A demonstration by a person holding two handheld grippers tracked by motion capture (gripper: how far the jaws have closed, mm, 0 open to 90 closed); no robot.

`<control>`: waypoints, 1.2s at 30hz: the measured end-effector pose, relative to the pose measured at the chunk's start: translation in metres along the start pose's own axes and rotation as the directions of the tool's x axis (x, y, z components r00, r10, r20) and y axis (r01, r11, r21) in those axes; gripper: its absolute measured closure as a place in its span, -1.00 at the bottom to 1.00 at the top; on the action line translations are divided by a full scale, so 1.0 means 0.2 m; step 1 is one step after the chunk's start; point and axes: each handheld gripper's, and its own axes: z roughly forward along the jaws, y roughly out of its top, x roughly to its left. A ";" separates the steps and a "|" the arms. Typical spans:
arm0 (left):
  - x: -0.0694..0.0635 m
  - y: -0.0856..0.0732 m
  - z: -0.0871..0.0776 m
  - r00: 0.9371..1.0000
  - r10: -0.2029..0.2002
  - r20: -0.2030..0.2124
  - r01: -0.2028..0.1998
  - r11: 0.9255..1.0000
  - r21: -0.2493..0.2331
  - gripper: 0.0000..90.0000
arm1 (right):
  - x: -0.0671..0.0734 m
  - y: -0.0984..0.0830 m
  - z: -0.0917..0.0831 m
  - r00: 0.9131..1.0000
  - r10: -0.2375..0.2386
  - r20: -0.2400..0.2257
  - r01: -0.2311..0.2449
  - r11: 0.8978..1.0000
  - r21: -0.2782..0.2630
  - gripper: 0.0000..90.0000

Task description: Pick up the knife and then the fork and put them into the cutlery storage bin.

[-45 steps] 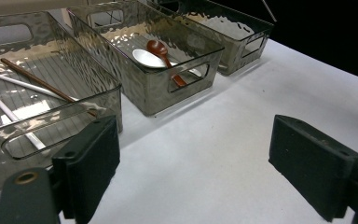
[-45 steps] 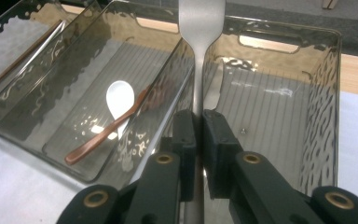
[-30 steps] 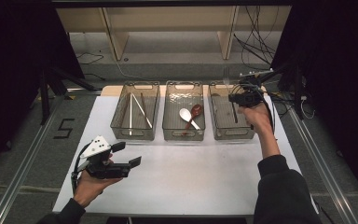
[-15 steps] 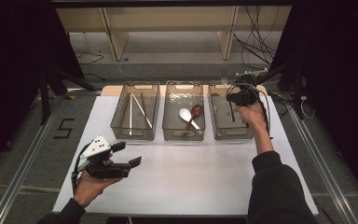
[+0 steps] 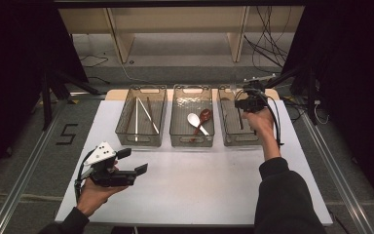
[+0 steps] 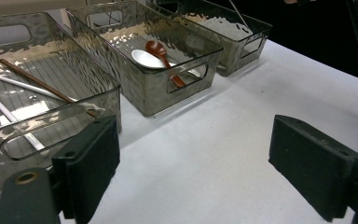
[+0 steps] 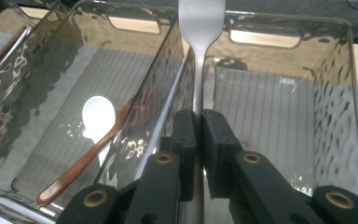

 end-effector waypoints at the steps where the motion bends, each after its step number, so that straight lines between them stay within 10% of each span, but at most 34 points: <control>1: 0.00 0.00 0.00 1.000 0.000 0.000 0.000 1.000 0.000 -0.65 | 0.00 0.00 0.00 1.000 0.003 0.005 -0.003 1.000 0.005 0.88; 23: 0.00 0.00 0.00 1.000 0.002 0.002 -0.002 1.000 0.008 -0.65 | -0.05 -0.07 0.08 0.998 0.064 0.019 -0.065 0.996 0.069 0.84; 36: 0.00 0.00 0.00 1.000 0.001 0.000 -0.001 1.000 0.004 -0.65 | -0.06 -0.08 0.04 0.998 0.052 -0.028 -0.050 0.996 0.068 0.36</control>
